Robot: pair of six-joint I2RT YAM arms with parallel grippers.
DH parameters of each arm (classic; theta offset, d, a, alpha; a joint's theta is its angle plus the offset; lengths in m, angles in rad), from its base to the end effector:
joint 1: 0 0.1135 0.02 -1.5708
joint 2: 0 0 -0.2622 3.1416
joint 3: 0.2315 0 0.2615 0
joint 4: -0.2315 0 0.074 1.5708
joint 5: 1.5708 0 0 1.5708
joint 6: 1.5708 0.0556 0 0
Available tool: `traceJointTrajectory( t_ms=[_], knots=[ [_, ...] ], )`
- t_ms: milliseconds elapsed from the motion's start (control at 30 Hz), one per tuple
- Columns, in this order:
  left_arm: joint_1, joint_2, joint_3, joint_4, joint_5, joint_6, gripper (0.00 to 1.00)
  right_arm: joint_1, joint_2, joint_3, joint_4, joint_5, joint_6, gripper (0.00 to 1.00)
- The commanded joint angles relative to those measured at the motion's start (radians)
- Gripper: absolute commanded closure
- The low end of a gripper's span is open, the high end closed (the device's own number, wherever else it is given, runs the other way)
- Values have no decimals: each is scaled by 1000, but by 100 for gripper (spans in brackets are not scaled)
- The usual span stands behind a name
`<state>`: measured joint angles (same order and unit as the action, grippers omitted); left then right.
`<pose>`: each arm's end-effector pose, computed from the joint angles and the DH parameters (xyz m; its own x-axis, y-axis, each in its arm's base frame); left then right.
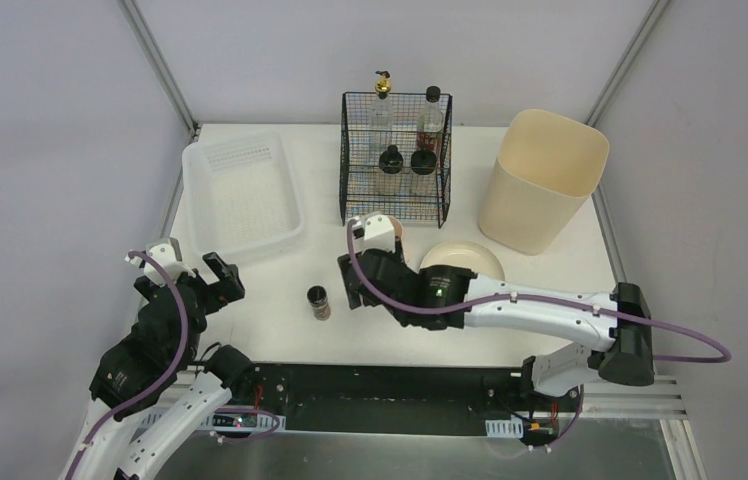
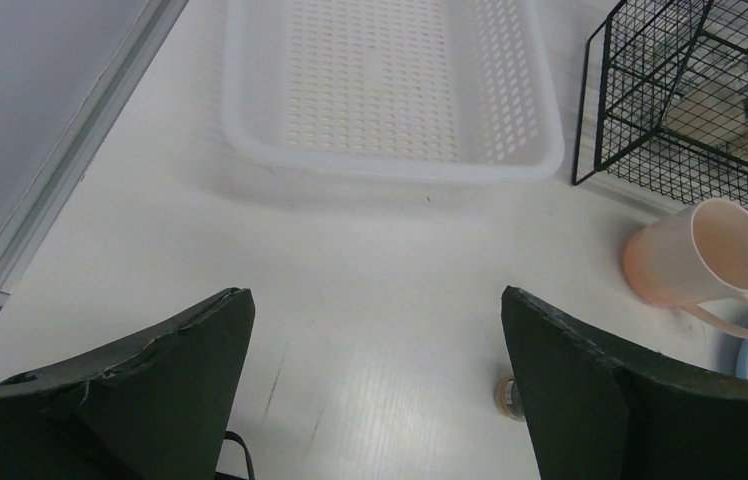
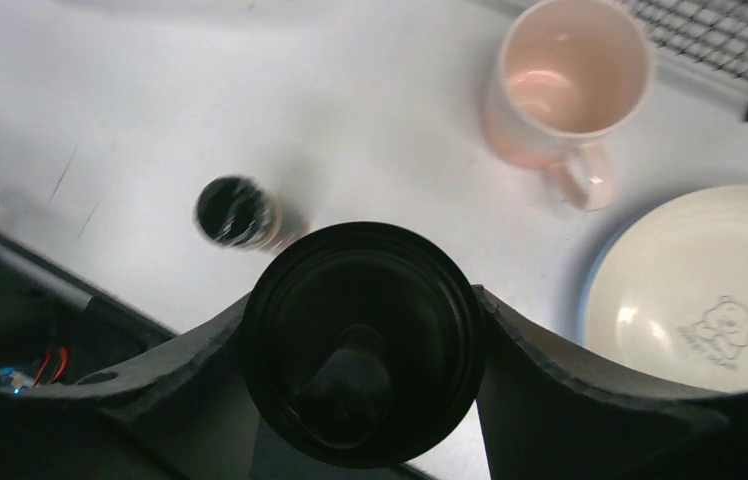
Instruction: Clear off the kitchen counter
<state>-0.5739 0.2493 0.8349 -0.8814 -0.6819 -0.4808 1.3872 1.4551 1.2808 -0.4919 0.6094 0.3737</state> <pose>0.0668 -0.0015 0.3347 -0.1778 -0.3126 -0.9331 -0.1884 0.9415 -0.2795 0.0942 0.3332 0.3150 -0.3694 -0.3495 -0.8611 -0.6329 0.7731 -0.0423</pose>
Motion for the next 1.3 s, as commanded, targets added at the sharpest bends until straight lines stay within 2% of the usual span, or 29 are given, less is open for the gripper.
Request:
traceJointTrajectory(
  t_ms=[0,200,533,833,1267],
  knots=[
    [9,20,19,-7,2,-4,1,-117,-73,20,15,46,-83,83],
    [9,21,18,-7,2,-3,0,-357,-58,79,60,-36,-147,84],
    [9,22,19,-7,1,-2,1,-602,100,282,95,-120,-223,88],
    [9,19,18,-7,-3,-4,0,-676,230,372,122,-118,-211,89],
    [9,26,18,-7,-1,-3,0,-729,291,285,308,-93,-245,90]
  ],
)
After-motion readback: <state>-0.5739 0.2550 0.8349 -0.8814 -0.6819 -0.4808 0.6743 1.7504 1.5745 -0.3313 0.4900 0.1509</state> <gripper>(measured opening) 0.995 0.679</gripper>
